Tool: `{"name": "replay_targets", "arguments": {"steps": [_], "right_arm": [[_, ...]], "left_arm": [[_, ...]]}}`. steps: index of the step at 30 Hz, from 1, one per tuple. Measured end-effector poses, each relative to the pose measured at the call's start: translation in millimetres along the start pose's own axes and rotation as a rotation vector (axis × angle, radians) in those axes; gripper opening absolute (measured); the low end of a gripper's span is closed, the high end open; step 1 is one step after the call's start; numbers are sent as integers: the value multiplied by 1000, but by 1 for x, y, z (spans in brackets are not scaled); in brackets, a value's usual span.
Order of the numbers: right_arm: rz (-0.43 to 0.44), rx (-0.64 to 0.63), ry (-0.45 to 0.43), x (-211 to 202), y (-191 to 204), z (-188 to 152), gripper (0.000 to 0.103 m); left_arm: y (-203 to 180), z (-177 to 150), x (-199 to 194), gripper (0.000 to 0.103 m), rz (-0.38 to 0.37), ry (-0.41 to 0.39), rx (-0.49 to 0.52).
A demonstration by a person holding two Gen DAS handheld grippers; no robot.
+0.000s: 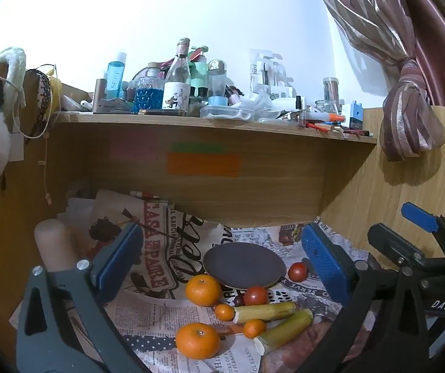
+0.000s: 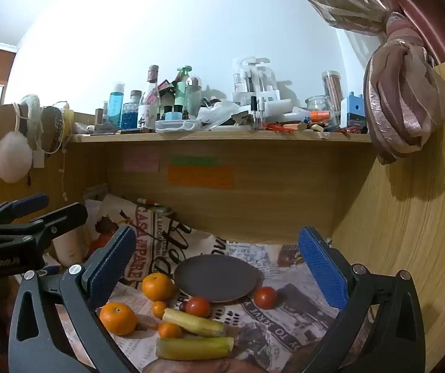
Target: Organize fruits
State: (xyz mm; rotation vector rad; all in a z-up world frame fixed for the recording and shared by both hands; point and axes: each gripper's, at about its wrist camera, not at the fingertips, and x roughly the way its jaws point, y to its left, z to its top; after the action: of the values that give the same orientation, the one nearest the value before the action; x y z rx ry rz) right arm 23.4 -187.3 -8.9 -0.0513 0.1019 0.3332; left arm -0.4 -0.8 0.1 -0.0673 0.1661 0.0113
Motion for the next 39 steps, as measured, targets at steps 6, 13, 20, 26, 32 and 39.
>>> {"name": "replay_targets", "arguments": {"steps": [6, 13, 20, 26, 32, 39], "right_arm": [[7, 22, 11, -1, -2, -1, 103], [0, 26, 11, -3, 1, 1, 103], [3, 40, 4, 0, -1, -2, 103], [8, 43, 9, 2, -1, -2, 103], [10, 44, 8, 1, -1, -2, 103], [17, 43, 5, 2, 0, -3, 103]], "left_arm": [[0, -3, -1, 103, 0, -5, 5], [-1, -1, -3, 103, -2, -9, 0], [0, -1, -3, 103, -2, -8, 3], [-1, -1, -1, 103, -2, -3, 5], [0, -1, -1, 103, -4, -2, 4], [2, -2, 1, 103, -3, 1, 1]]}}
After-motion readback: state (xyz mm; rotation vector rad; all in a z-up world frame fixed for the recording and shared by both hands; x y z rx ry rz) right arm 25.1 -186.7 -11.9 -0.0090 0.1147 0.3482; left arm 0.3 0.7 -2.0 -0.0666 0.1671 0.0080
